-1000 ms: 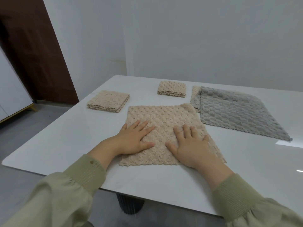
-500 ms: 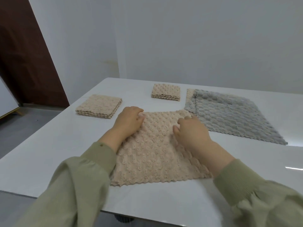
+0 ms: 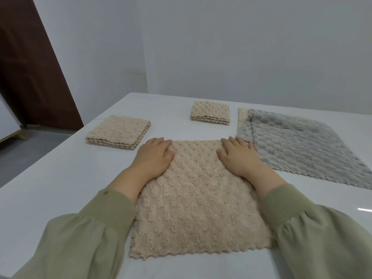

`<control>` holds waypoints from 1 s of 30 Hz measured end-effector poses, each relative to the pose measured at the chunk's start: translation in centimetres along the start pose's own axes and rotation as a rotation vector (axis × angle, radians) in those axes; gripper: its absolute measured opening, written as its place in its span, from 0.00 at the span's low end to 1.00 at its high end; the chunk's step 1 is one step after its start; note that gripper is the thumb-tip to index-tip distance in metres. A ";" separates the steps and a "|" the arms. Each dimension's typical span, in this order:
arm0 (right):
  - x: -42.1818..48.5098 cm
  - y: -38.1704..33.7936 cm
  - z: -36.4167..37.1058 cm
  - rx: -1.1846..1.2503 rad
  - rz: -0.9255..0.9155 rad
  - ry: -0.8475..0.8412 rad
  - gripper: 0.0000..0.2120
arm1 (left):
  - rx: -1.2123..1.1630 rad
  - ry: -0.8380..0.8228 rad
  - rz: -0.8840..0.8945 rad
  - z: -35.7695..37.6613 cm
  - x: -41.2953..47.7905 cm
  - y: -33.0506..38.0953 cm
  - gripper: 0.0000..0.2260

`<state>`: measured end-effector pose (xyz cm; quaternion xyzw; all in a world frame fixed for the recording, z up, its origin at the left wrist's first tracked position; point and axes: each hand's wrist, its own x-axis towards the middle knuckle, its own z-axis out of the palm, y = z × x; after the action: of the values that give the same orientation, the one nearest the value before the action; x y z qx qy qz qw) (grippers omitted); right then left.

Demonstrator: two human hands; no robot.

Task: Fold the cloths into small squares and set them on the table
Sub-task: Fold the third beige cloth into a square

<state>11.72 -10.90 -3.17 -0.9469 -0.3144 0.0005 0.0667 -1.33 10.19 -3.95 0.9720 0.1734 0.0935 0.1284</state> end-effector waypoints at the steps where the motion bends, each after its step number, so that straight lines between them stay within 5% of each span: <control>1: 0.1 0.1 0.0 0.011 -0.003 0.012 0.26 | -0.001 0.003 -0.026 0.1 0.1 -0.2 0.22; 21: 1.1 0.9 -0.2 0.101 -0.001 0.387 0.11 | -0.378 0.256 -0.244 -1.0 0.2 0.2 0.19; 27: 0.8 1.4 -0.8 0.245 0.095 0.518 0.05 | -0.373 0.346 -0.299 -1.3 0.2 0.3 0.03; 30: 0.9 1.6 -0.9 0.219 0.126 0.529 0.06 | -0.393 0.424 -0.316 -1.4 0.2 0.3 0.03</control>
<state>13.41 -11.73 -2.48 -0.9189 -0.2249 -0.2084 0.2481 -1.34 10.33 -2.49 0.8485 0.3236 0.3044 0.2876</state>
